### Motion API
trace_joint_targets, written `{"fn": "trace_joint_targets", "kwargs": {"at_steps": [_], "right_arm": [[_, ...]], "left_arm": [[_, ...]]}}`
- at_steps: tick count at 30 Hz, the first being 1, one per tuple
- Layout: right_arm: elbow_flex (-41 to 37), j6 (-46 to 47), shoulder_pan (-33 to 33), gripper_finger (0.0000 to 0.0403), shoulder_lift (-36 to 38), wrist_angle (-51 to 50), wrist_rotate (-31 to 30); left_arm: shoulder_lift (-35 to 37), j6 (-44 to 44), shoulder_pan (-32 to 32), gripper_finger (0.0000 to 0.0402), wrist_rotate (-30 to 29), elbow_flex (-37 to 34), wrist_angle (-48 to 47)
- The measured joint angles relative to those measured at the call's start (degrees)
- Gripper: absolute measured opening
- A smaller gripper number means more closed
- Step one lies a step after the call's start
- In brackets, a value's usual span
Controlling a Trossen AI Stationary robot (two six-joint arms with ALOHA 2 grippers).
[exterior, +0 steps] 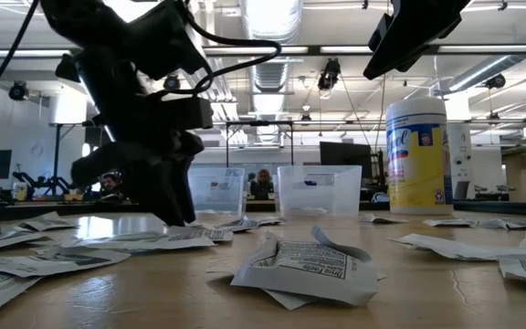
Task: Pick & Place First Aid Supplies
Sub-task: Put the green bandage pack into the left transparent bin
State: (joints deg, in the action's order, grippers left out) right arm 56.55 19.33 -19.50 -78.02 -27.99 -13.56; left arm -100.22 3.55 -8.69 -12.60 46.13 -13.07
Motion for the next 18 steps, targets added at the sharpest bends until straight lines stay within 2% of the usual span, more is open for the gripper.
{"fn": "trace_joint_targets", "kwargs": {"at_steps": [15,18], "right_arm": [[0.0,0.0,0.0,0.0052,0.0,0.0,0.0],[0.0,0.1,0.0,0.0052,0.0,0.0,0.0]], "left_arm": [[-0.6,2.2,0.0,0.0013,0.0,-0.4,-0.8],[-0.1,1.8,0.0,0.0003,-0.2,-0.5,-1.0]]}}
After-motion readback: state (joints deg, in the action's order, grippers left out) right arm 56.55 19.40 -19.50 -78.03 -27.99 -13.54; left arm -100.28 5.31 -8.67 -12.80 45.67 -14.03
